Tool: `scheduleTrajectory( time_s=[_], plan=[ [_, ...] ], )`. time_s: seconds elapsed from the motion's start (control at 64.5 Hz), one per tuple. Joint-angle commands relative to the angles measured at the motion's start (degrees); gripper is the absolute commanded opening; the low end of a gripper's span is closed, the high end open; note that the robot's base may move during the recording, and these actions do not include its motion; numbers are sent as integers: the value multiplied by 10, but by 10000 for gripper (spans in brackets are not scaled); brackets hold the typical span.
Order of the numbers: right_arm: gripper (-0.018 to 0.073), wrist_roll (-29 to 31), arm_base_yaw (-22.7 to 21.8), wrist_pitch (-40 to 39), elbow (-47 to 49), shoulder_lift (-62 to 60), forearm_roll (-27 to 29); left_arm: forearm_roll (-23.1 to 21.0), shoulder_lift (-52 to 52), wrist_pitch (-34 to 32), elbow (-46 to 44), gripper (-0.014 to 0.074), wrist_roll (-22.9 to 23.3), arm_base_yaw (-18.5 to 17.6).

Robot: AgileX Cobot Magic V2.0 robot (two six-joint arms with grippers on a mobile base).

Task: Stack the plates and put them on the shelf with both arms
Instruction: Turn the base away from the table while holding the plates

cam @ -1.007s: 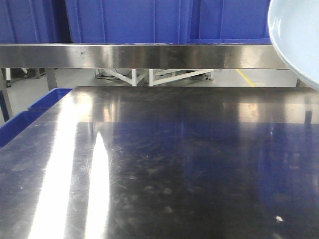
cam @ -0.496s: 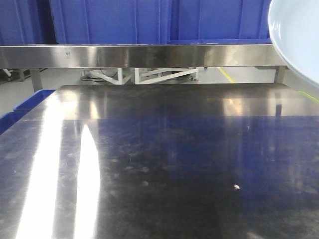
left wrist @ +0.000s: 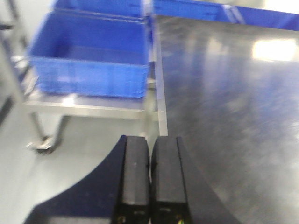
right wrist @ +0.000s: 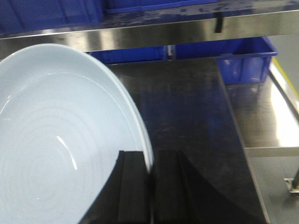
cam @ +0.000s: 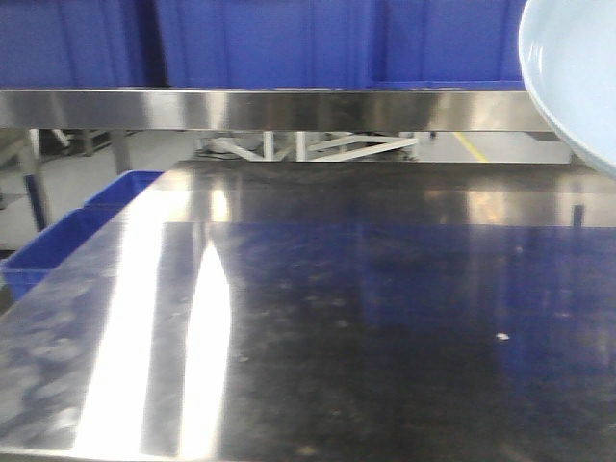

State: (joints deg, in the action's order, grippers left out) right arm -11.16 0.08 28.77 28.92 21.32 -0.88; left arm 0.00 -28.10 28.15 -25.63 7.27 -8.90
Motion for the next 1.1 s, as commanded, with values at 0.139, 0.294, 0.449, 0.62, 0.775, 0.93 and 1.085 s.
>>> scheduleTrajectory(
  time_s=[0.139, 0.294, 0.449, 0.62, 0.775, 0.93, 1.085],
  plan=[
    [24, 2, -3, -57, 17, 2, -2, -4, 0, -47, -17, 87, 5, 1],
    [24, 2, -3, -57, 17, 2, -2, -4, 0, -47, -17, 87, 5, 1],
    [24, 2, -3, -57, 17, 2, -2, -4, 0, -47, -17, 87, 5, 1],
    [24, 2, -3, -57, 17, 2, -2, -4, 0, -47, -17, 87, 5, 1],
    [24, 2, -3, -57, 17, 2, -2, -4, 0, -47, -17, 87, 5, 1],
    [24, 2, -3, -57, 17, 2, -2, -4, 0, -47, -17, 87, 5, 1],
    [24, 2, -3, -57, 17, 2, -2, -4, 0, -47, -17, 87, 5, 1]
  ],
)
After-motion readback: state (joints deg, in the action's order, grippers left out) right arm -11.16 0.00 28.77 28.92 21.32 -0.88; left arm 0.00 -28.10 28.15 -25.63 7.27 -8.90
